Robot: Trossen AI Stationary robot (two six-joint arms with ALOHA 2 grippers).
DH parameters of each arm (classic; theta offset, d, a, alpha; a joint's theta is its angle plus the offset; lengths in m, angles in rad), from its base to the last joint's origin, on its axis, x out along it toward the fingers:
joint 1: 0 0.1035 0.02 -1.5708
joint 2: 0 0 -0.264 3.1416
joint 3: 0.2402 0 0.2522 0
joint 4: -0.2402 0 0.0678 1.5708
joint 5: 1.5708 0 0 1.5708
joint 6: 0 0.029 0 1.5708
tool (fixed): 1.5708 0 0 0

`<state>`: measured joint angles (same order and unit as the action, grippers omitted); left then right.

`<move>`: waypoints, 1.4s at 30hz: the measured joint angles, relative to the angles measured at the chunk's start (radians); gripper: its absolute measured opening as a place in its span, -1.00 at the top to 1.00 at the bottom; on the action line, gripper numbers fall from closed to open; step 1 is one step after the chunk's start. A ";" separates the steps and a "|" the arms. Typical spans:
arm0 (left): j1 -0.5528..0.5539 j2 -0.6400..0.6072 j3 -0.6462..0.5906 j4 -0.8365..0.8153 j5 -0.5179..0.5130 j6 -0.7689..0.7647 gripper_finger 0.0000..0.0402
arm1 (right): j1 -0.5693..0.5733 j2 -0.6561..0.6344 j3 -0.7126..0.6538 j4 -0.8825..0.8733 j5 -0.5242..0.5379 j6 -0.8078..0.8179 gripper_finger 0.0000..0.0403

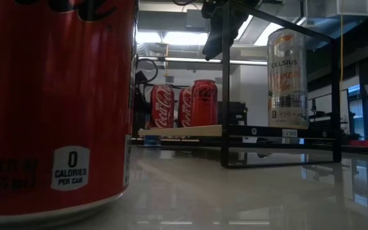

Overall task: Place canned beverage on shelf
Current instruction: Put the top blue soda can on the shelf

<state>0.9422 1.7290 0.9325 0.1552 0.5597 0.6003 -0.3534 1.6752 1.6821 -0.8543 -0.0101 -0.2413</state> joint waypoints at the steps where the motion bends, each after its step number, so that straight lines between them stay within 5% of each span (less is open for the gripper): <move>1: 0.000 0.000 0.000 0.008 -0.002 0.000 -0.61 | 0.000 0.000 0.000 0.000 0.000 0.000 -0.84; 8: 0.000 0.000 0.000 0.035 -0.007 -0.016 -0.56 | 0.000 0.000 0.000 0.000 0.000 0.000 -0.84; 20: 0.000 -0.001 0.000 0.035 -0.005 -0.040 -0.04 | 0.000 0.000 0.000 0.000 0.000 0.002 -0.84; 29: 0.017 -0.014 0.000 0.023 -0.020 -0.093 -0.02 | 0.000 0.000 0.000 -0.002 0.000 0.012 -0.84; 42: 0.052 -0.216 0.000 -0.045 -0.201 -0.089 -0.02 | 0.000 -0.084 -0.001 -0.041 -0.008 0.012 -0.84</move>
<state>0.9938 1.5128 0.9321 0.1098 0.3590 0.5108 -0.3531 1.5911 1.6814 -0.8955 -0.0181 -0.2295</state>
